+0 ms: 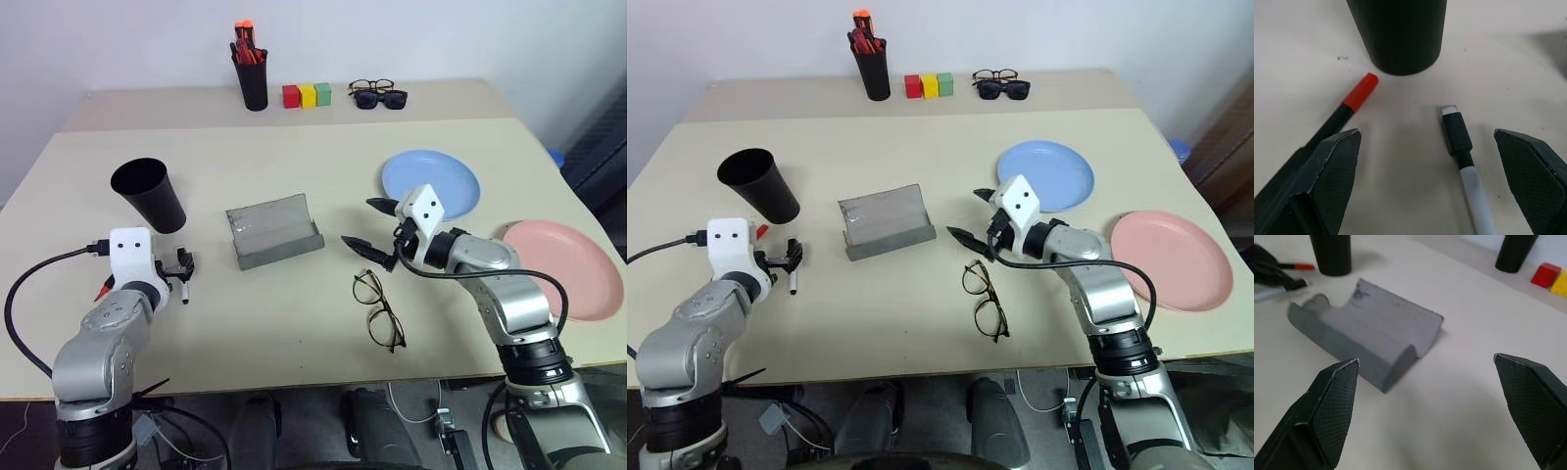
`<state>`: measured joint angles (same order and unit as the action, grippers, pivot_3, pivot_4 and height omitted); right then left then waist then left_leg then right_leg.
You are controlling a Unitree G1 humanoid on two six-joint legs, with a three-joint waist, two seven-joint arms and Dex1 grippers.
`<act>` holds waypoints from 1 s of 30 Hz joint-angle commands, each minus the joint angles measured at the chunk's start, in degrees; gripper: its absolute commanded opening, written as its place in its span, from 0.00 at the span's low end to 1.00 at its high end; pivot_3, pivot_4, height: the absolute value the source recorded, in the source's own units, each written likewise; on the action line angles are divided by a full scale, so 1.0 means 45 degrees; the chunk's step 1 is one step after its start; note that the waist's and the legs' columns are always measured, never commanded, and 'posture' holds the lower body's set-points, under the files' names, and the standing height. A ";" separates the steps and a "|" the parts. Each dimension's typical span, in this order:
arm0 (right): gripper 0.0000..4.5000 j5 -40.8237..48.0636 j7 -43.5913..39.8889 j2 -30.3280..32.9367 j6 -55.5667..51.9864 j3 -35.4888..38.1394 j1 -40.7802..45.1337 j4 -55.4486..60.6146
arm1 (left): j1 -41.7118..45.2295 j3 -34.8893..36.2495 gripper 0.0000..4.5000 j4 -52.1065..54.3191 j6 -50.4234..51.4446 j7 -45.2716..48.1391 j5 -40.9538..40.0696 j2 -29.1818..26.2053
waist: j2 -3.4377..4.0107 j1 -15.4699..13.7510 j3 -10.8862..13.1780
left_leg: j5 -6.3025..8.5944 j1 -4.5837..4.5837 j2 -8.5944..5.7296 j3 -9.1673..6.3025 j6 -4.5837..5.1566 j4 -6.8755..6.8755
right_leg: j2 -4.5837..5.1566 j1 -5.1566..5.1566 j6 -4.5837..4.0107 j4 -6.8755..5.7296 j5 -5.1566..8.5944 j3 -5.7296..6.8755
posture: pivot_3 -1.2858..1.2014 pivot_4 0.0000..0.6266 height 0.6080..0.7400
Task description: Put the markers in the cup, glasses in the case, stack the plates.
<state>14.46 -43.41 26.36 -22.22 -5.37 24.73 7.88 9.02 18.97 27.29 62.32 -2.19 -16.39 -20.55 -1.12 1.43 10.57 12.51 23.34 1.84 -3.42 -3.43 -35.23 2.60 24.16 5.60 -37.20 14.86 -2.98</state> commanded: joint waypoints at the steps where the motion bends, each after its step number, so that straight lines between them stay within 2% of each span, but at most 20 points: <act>1: 1.00 -0.0036 0.0050 -0.0407 0.0273 -0.0354 0.0498 0.0326 | 0.0724 0.0074 0.99 0.0240 0.1168 -0.0561 0.0365 0.0143 | 0.0000 -0.0009 0.0000 | 0.0000 0.0001 0.0000 -0.0002 0.0000 -0.0001 | 0.0000 0.0000 0.0000 0.0000 0.0000 0.0001 | 0.52 0.24 1.00; 4: 1.00 -0.0059 0.0178 -0.0652 0.0224 -0.0511 0.0553 0.0385 | 0.1202 -0.0046 0.99 -0.0116 0.1898 -0.0690 0.0603 0.0121 | -0.0004 -0.0059 -0.0001 | -0.0001 0.0003 -0.0002 -0.0002 -0.0003 -0.0004 | 0.0003 -0.0001 0.0005 0.0002 -0.0003 0.0001 | 0.52 0.24 1.00; 13: 1.00 -0.0060 0.0100 -0.1055 0.0315 -0.0849 0.0548 0.0451 | 0.2772 -0.0384 0.99 -0.1088 0.3933 -0.0568 0.0670 0.1063 | -0.0004 -0.0097 -0.0004 | -0.0003 0.0004 -0.0008 -0.0002 -0.0006 -0.0005 | 0.0010 -0.0005 0.0011 0.0002 -0.0007 0.0003 | 0.52 0.24 1.00; 16: 1.00 -0.0065 0.0087 -0.1136 0.0324 -0.0936 0.0466 0.0591 | 0.3077 0.0034 0.81 -0.1218 0.4013 -0.0439 0.0608 0.1582 | -0.0005 -0.0114 -0.0006 | -0.0005 0.0003 -0.0009 -0.0002 -0.0010 -0.0005 | 0.0013 -0.0009 0.0012 0.0002 -0.0008 0.0004 | 0.52 0.24 1.00; 23: 1.00 -0.0054 0.0144 -0.1152 0.0280 -0.1002 0.0296 0.0793 | 0.3170 0.0495 0.02 -0.1331 0.3950 -0.0181 0.0832 0.1590 | -0.0005 -0.0078 -0.0006 | -0.0006 -0.0003 -0.0008 -0.0004 -0.0011 -0.0004 | 0.0011 -0.0012 0.0013 0.0001 -0.0009 0.0004 | 0.52 0.24 1.00; 26: 1.00 -0.0053 0.0145 -0.1157 0.0260 -0.1025 0.0277 0.0835 | 0.2936 -0.0006 0.01 -0.0937 0.3434 0.0519 0.0599 0.1057 | -0.0005 -0.0066 -0.0006 | -0.0006 -0.0004 -0.0008 -0.0003 -0.0011 -0.0004 | 0.0011 -0.0012 0.0013 0.0001 -0.0009 0.0004 | 0.52 0.24 1.00; 30: 1.00 -0.0024 0.0137 -0.1167 0.0224 -0.1023 0.0304 0.0877 | 0.2293 -0.0427 0.01 0.1313 0.0790 0.3547 -0.0908 -0.0161 | -0.0021 -0.0061 0.0004 | -0.0010 0.0006 -0.0004 -0.0004 -0.0018 0.0001 | 0.0010 0.0001 0.0011 0.0000 -0.0009 0.0005 | 0.52 0.24 1.00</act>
<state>13.79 -42.93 21.43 -22.01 -10.36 25.62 8.97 18.97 17.80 27.44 71.47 8.89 -17.80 -19.44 -1.22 1.15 10.59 12.44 23.38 1.82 -3.43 -3.56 -35.23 2.65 24.18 5.65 -37.19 14.82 -2.96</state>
